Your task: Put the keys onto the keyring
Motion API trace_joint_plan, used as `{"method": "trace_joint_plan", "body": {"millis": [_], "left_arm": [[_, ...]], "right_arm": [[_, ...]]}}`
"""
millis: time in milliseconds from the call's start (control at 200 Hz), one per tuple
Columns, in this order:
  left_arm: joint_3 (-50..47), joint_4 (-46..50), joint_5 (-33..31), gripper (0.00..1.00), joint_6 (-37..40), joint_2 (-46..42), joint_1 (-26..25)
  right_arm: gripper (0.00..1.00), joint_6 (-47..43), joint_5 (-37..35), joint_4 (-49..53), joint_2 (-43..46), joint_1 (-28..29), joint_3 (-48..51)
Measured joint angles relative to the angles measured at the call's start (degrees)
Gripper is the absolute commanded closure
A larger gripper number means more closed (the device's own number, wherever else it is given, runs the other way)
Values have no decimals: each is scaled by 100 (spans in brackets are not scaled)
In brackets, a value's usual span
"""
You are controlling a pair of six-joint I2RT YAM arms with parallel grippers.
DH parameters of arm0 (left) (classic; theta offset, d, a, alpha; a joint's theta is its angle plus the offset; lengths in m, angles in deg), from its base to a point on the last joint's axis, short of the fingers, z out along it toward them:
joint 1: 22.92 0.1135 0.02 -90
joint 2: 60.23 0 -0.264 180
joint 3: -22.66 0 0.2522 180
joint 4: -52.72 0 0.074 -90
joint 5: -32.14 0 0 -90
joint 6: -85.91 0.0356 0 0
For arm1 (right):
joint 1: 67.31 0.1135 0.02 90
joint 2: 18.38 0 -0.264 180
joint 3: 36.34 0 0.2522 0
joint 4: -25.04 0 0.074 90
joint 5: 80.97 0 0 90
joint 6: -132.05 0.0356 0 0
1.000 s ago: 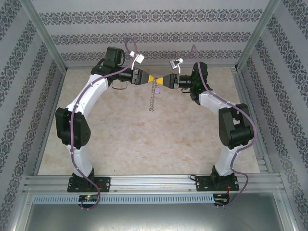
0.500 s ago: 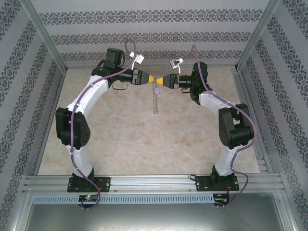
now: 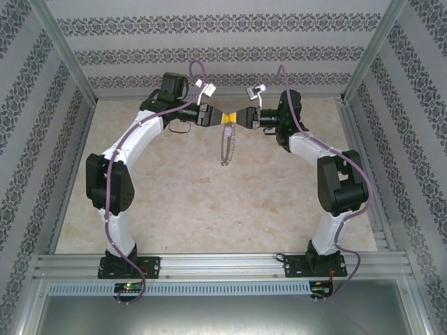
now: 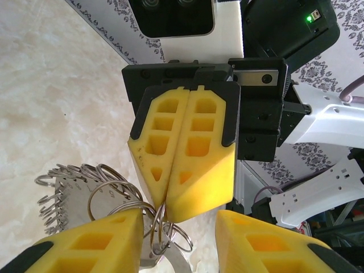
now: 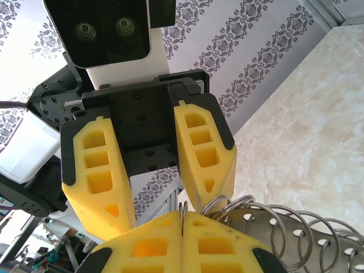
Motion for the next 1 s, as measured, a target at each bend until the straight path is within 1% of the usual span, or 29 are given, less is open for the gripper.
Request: {"method": "trace_joint_plan", "body": {"millis": [55,415,500,555,719,739,789,849,894,999], "left_arm": [[0,0,-2,63,0,0,2],[2,0,-28,84,-11,0,4],[2,0,-48,92,-28,4,4],[2,0,-42,100,-79,9,4],[2,-4,-39,100,-98,9,4],[2,-4,-39,100,-109,9,4],[2,-7,-37,100,-114,9,4],[0,-44,9,100,-118,9,2],[-2,-90,59,100,-127,9,2],[-17,-212,144,100,-142,9,-31]], "right_arm": [[100,0,0,0,0,0,0],[100,0,11,31,0,0,2],[100,0,52,33,4,0,2],[100,-2,55,37,9,-2,2],[100,-7,68,39,11,-2,2],[95,-7,68,39,11,-2,2],[80,2,68,39,11,-4,2],[68,-9,33,44,24,-4,22],[64,0,-22,74,59,-28,81],[61,-22,-68,101,195,-94,262]]}}
